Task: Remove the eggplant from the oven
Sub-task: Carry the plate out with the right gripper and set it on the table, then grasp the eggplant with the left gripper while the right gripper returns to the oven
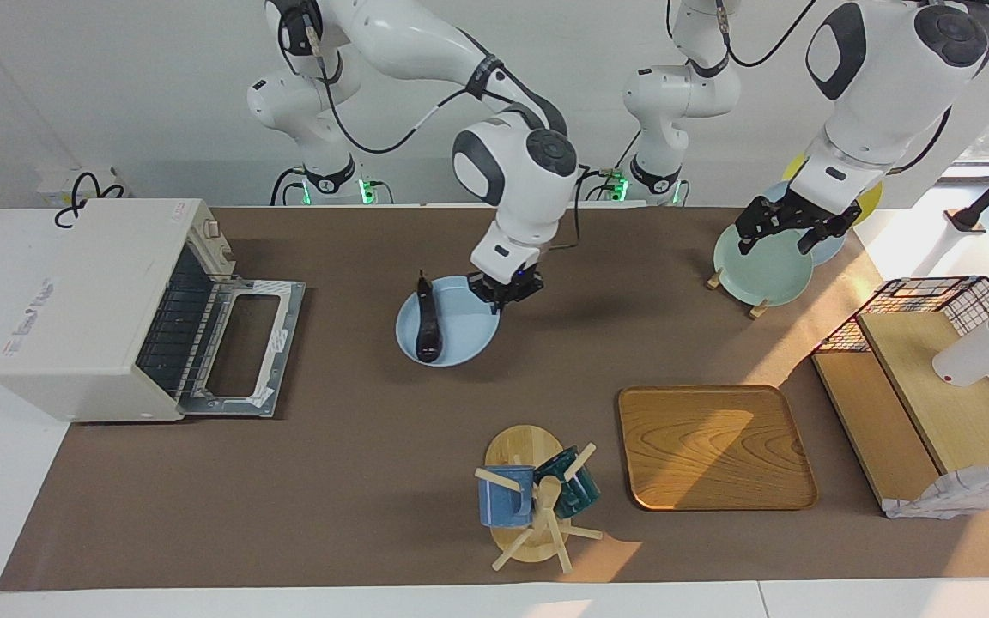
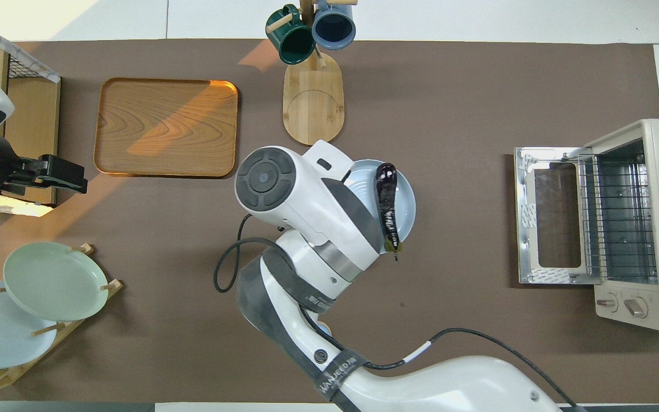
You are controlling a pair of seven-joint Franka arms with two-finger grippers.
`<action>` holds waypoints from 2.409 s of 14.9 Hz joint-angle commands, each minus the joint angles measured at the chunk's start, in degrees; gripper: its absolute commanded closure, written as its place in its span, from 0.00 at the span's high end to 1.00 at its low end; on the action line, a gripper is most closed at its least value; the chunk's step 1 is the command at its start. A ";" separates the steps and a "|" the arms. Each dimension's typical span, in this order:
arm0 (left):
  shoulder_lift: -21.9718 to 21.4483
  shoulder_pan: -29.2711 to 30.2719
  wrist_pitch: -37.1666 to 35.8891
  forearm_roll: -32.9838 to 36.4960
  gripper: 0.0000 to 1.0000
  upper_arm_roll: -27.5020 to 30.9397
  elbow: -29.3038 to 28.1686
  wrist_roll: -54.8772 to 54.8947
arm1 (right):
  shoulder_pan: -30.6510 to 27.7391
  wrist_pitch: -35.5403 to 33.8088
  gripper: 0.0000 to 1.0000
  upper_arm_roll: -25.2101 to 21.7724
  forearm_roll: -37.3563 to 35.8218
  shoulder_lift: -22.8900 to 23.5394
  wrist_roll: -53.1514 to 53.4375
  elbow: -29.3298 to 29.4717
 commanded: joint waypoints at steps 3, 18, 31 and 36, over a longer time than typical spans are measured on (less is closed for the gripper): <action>-0.38 1.04 -0.38 -0.11 1.00 -0.77 0.23 0.32 | 1.91 9.43 0.00 1.41 2.48 4.50 5.69 1.26; -0.38 1.03 -0.65 -0.11 1.00 -0.85 0.32 0.15 | 0.53 17.31 0.49 2.38 6.26 -0.40 6.08 -5.43; 0.93 -7.13 9.63 -3.09 1.00 -1.12 -4.25 -0.21 | -22.41 10.87 0.00 1.85 -15.69 -15.44 -5.44 -37.86; 9.27 -17.66 19.81 -5.91 1.00 -1.12 -4.25 -7.66 | -26.03 10.95 0.00 1.85 -18.79 -15.70 -7.21 -40.32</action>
